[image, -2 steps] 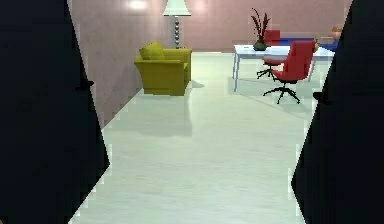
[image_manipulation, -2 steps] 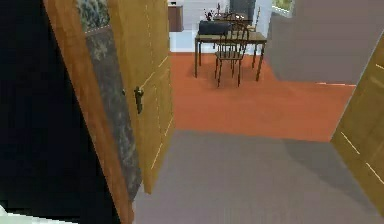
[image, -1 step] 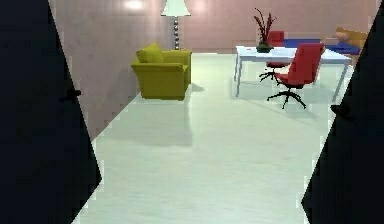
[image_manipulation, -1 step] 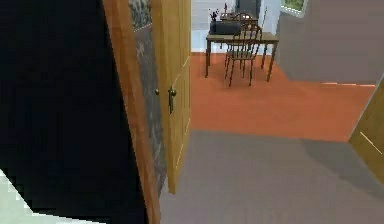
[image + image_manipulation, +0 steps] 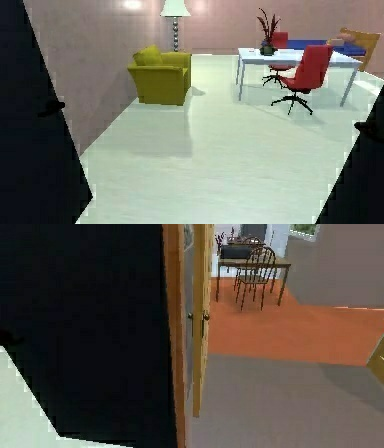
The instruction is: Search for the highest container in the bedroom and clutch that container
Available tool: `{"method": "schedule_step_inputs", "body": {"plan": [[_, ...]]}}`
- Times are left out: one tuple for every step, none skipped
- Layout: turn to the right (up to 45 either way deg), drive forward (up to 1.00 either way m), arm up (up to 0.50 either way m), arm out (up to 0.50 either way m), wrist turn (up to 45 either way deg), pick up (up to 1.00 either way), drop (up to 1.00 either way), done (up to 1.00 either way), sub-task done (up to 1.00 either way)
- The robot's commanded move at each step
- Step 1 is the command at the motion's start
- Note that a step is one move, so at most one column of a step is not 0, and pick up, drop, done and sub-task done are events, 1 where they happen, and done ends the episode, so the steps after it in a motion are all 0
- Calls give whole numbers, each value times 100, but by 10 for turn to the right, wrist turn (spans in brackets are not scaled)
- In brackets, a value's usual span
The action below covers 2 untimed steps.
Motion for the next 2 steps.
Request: {"method": "schedule_step_inputs", "body": {"plan": [[60, 0, 0, 0, 0, 0, 0, 0, 0], [0, 100, 0, 0, 0, 0, 0, 0, 0]]}}
